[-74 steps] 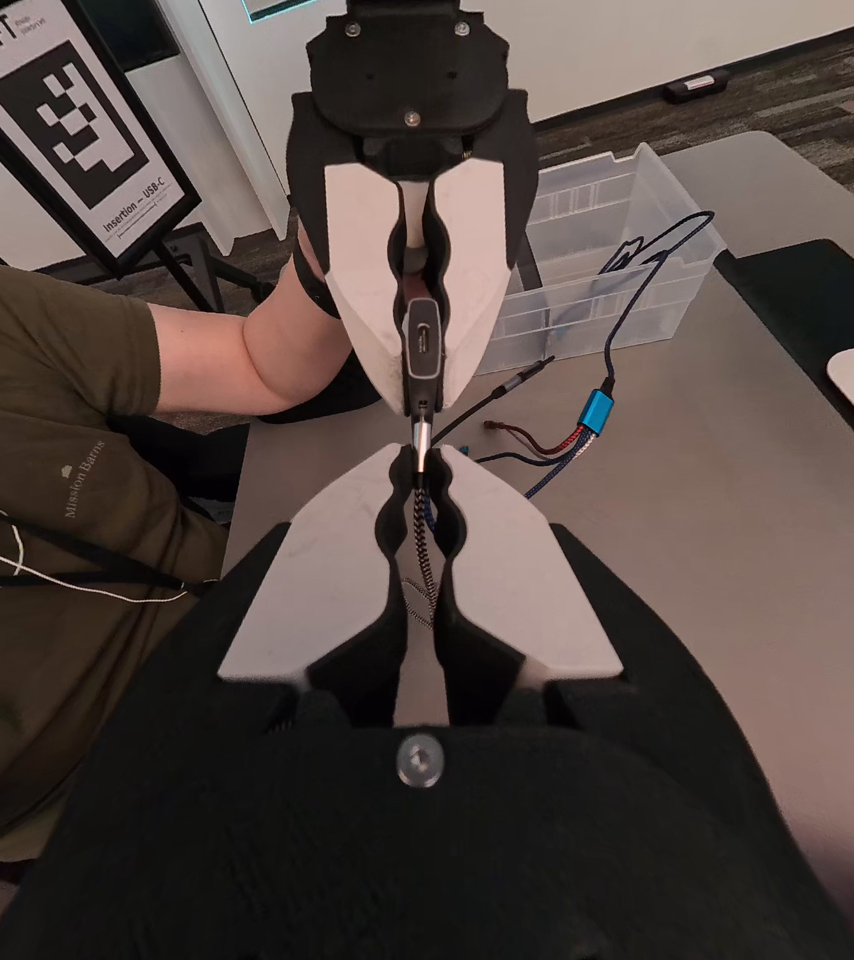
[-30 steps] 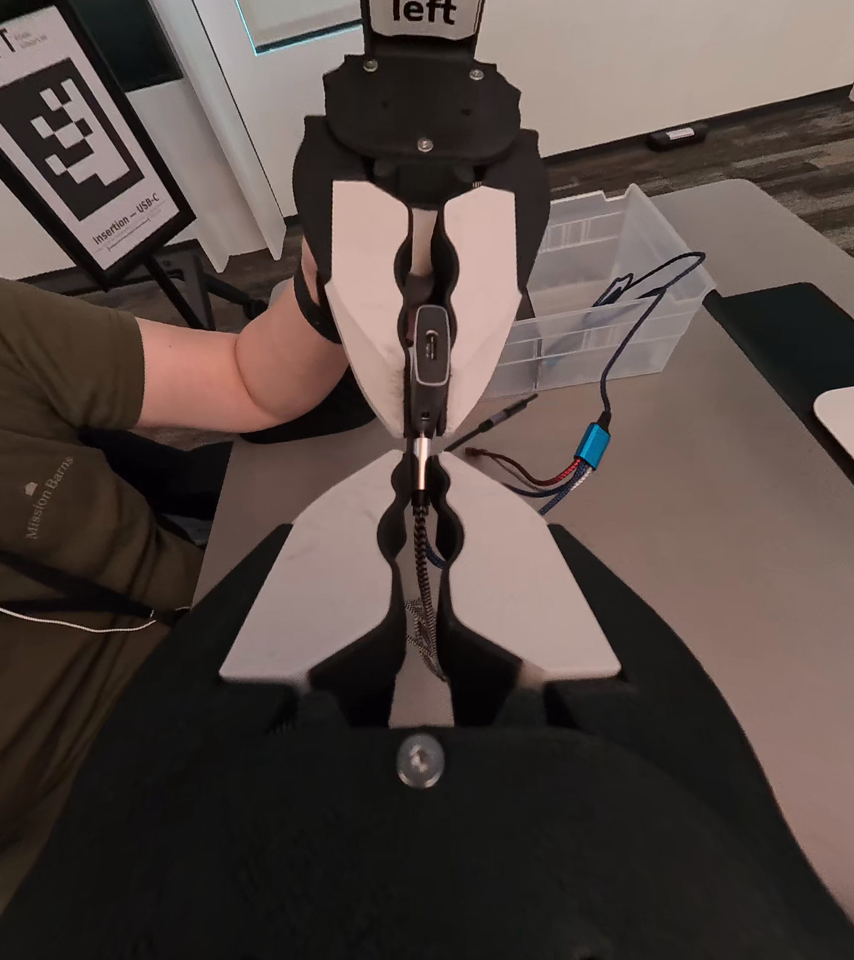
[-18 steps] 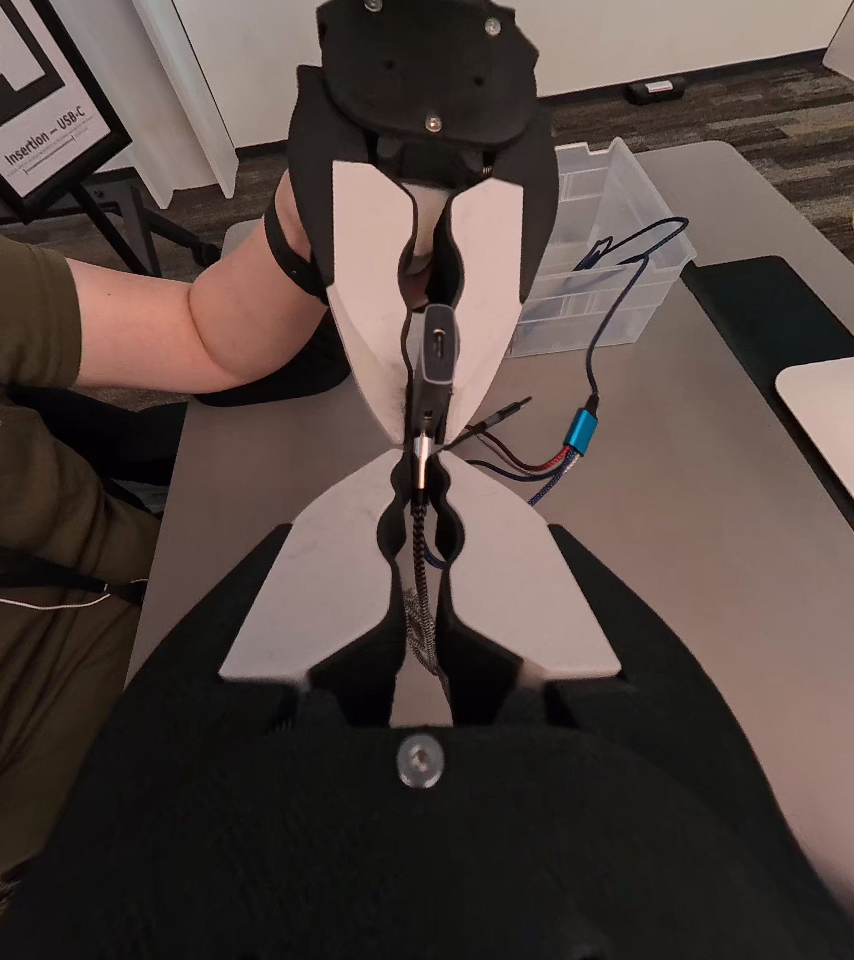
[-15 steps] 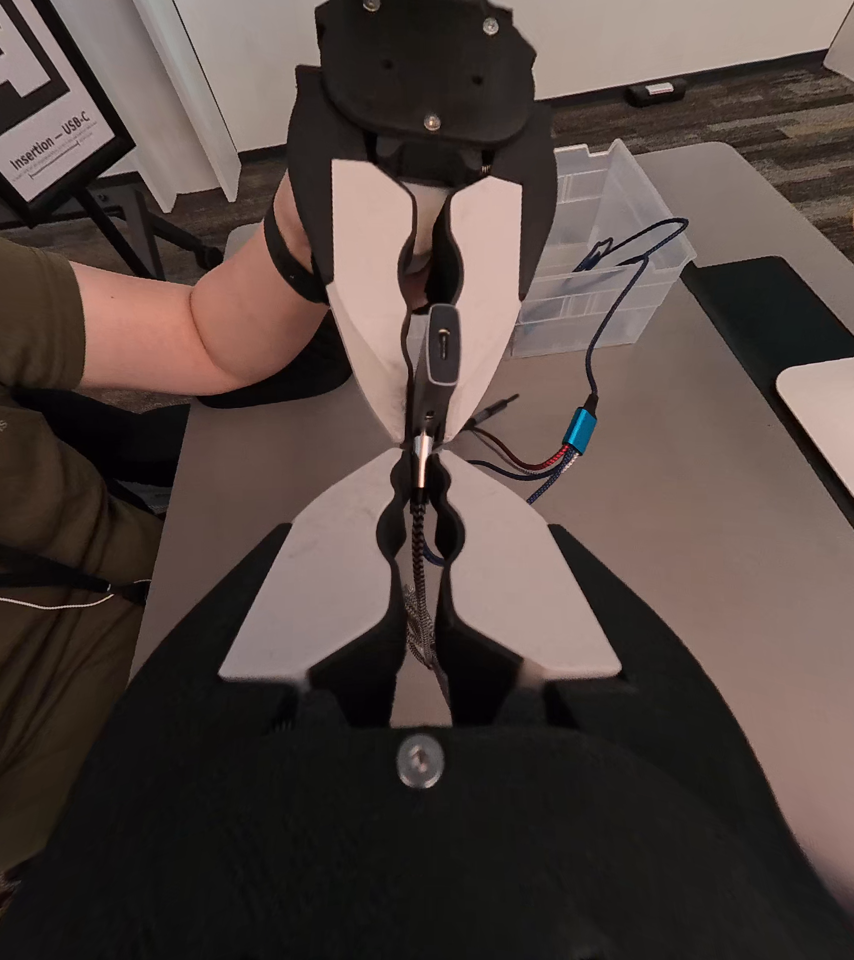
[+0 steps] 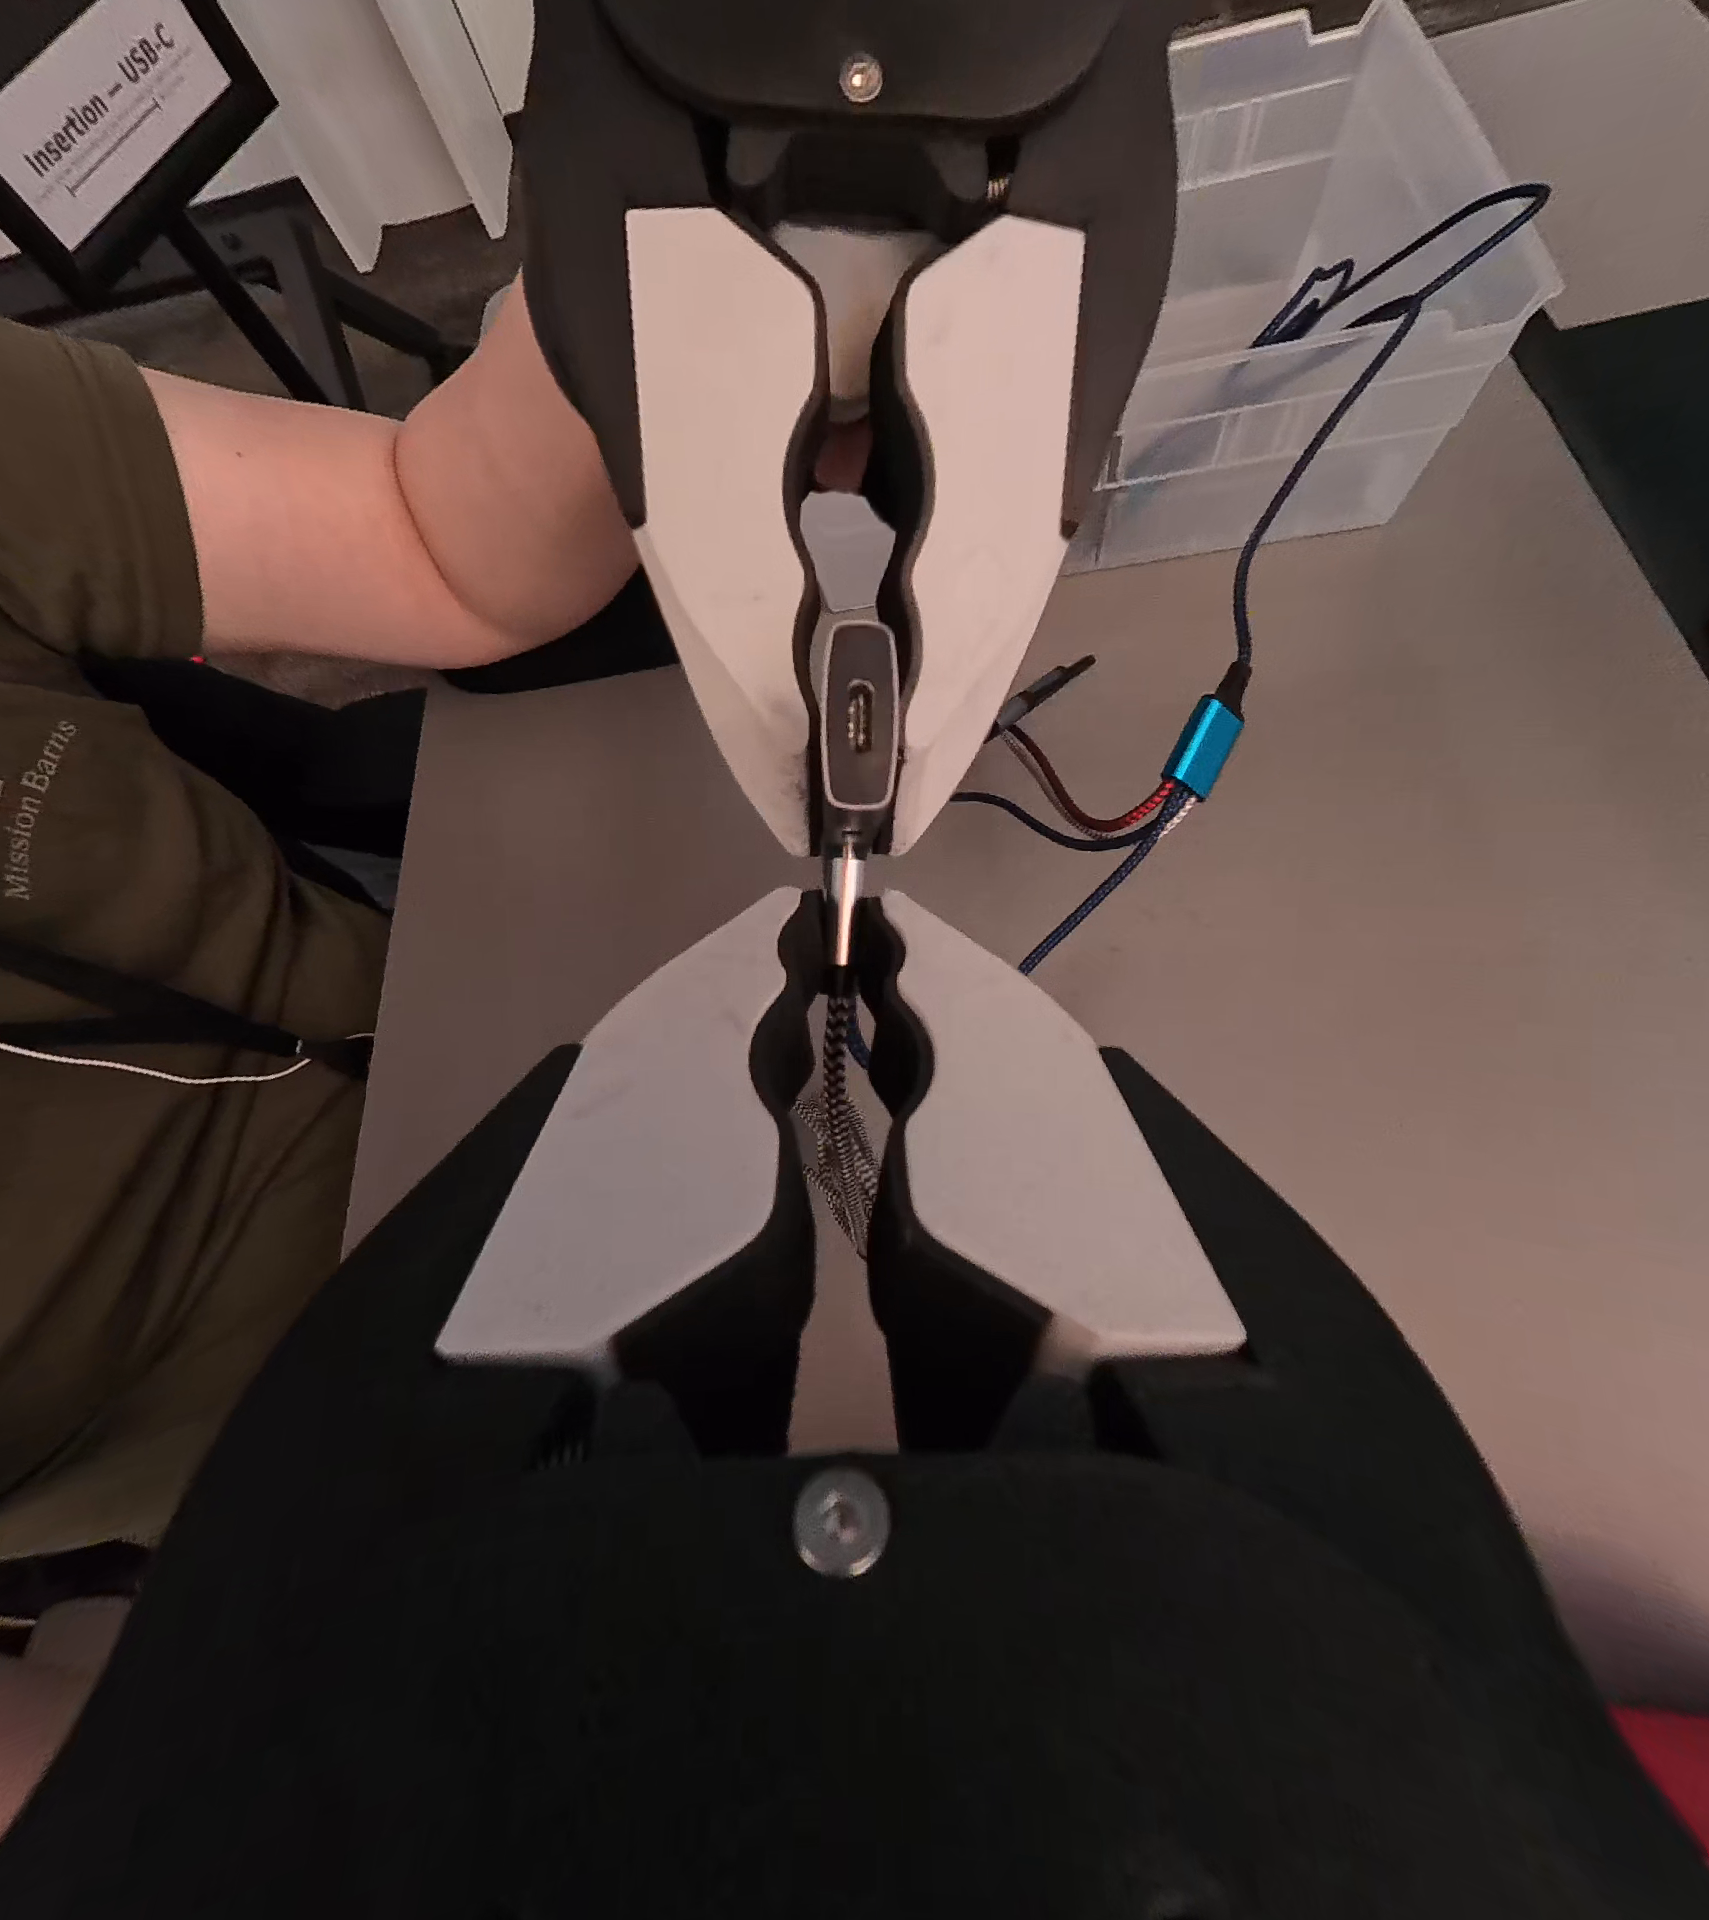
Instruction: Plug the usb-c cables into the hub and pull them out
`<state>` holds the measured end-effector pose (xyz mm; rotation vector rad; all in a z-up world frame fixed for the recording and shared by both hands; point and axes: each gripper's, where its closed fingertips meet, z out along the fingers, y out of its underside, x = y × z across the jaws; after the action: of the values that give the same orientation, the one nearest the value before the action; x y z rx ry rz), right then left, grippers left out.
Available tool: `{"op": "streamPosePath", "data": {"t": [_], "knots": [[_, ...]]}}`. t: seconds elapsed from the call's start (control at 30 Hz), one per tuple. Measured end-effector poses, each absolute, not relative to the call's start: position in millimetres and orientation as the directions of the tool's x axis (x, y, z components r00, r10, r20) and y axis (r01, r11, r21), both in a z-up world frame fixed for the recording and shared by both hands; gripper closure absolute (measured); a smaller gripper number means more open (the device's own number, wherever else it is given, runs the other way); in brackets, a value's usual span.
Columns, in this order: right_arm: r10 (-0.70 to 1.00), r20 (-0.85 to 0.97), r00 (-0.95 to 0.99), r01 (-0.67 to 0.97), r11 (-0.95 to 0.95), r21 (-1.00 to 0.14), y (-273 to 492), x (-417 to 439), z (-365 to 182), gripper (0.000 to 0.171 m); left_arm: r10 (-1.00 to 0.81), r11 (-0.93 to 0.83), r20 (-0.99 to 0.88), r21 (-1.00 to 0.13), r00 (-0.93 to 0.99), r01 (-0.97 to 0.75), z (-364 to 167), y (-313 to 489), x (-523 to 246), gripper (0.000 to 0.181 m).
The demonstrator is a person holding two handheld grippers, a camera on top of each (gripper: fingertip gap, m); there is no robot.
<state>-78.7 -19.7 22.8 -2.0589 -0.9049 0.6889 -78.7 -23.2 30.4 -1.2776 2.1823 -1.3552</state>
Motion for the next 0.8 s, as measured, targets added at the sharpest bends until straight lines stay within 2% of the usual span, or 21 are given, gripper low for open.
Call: {"op": "streamPosePath", "data": {"t": [0.17,0.4,0.47,0.5,0.53,0.57,0.63,0.7,0.8], "knots": [[0.779,-0.157,0.607,0.373,-0.454,-0.809,-21.7,-78.3,23.3,0.162,-0.8,0.181,0.194,-0.824,-0.568,-0.538,31.5,-24.6,-78.7,0.172],[0.775,-0.102,0.623,0.335,-0.383,-0.861,-17.3,-78.1,40.6,0.162,-0.811,0.117,0.212,-0.854,-0.546,-0.506,47.3,-21.3,-78.4,0.172],[0.691,0.01,0.723,0.442,-0.452,-0.775,-19.3,-38.6,24.2,0.163,-0.889,0.095,0.154,-0.86,-0.432,-0.502,56.1,12.5,-84.5,0.172],[0.675,-0.015,0.737,0.372,-0.424,-0.826,-26.4,-23.8,37.9,0.163,-0.914,0.013,0.166,-0.9,-0.371,-0.435,78.3,39.8,-98.2,0.172],[0.698,-0.108,0.708,0.229,-0.372,-0.9,-38.1,-21.2,66.9,0.163,-0.895,-0.097,0.231,-0.935,-0.381,-0.34,107.5,57.2,-118.8,0.172],[0.729,-0.104,0.676,0.159,-0.282,-0.946,-49.7,-18.6,92.5,0.163,-0.861,-0.18,0.274,-0.952,-0.428,-0.247,134.2,66.9,-141.0,0.173],[0.703,-0.009,0.711,0.164,-0.179,-0.97,-58.8,-7.4,112.8,0.163,-0.885,-0.168,0.223,-0.972,-0.408,-0.166,153.1,82.0,-168.1,0.173],[0.66,0.003,0.751,0.177,-0.197,-0.964,-59.5,2.4,112.2,0.164,-0.932,-0.102,0.152,-0.981,-0.328,-0.164,152.2,92.0,-175.6,0.173],[0.598,-0.006,0.802,0.153,-0.214,-0.965,-64.1,21.9,115.1,0.164,-0.904,-0.142,0.195,-0.976,-0.38,-0.163,157.9,81.8,-180.0,0.173]]}}
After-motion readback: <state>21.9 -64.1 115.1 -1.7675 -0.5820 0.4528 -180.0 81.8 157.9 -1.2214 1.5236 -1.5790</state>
